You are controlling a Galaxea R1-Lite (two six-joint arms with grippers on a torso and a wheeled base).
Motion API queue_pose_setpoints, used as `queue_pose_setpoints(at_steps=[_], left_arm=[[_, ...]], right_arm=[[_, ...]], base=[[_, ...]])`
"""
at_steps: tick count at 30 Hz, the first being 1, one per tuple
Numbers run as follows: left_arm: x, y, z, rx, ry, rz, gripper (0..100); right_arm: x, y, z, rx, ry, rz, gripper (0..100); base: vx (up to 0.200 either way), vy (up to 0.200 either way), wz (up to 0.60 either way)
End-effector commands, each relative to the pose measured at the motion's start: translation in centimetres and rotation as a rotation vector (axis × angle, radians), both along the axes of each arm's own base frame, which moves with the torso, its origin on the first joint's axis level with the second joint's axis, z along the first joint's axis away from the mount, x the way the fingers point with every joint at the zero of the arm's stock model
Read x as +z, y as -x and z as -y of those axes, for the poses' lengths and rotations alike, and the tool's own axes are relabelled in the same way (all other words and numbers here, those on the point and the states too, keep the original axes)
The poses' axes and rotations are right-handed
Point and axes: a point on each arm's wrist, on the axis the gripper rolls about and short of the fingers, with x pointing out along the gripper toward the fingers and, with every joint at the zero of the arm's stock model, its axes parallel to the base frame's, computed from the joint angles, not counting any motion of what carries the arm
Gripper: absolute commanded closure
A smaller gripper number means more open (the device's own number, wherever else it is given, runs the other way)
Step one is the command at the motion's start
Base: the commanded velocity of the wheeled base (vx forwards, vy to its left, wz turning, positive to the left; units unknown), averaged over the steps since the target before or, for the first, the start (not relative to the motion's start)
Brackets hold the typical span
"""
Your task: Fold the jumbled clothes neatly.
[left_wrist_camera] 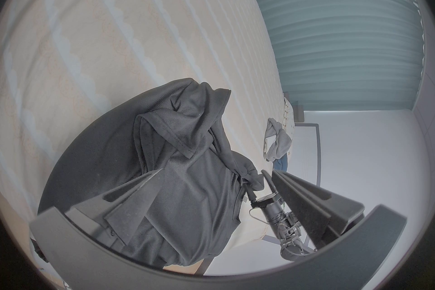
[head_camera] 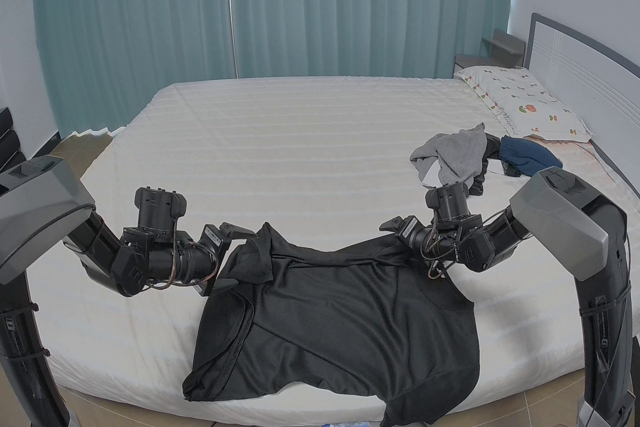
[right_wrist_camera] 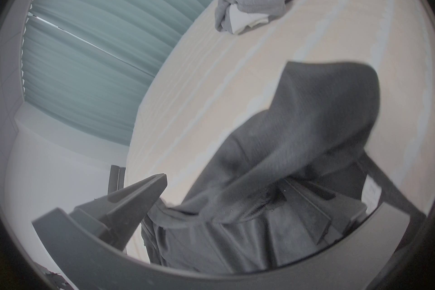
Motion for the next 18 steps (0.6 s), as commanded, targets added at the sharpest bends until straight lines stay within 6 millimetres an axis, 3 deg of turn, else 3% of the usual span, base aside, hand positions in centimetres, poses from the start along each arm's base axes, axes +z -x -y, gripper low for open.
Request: queue_pose_setpoints(at_steps=[1,7,12,18], left_arm=[[-0.1,0.0,0.0,-0.001,-0.001,-0.001,0],[-0.1,0.0,0.0,-0.001,-0.001,-0.002,0],[-0.1,0.0,0.0,0.002,0.002,-0.005,0],[-0.1,0.0,0.0,0.003,0.002,-0.005,0]], right_arm=[[0.3,-2.0,0.4,-0.021,-0.016,0.056,0],[1.7,-5.7,0.5,-0.037,-0.016,0.216,0],[4.6,-7.7,0.1,-0.092,-0.038,0.434,0],[2.4,-7.4,0.2,-0.094,0.007,0.399,0]], base=[[0.000,0.000,0.00],[0.000,0.000,0.00],[0.000,0.000,0.00],[0.000,0.000,0.00]])
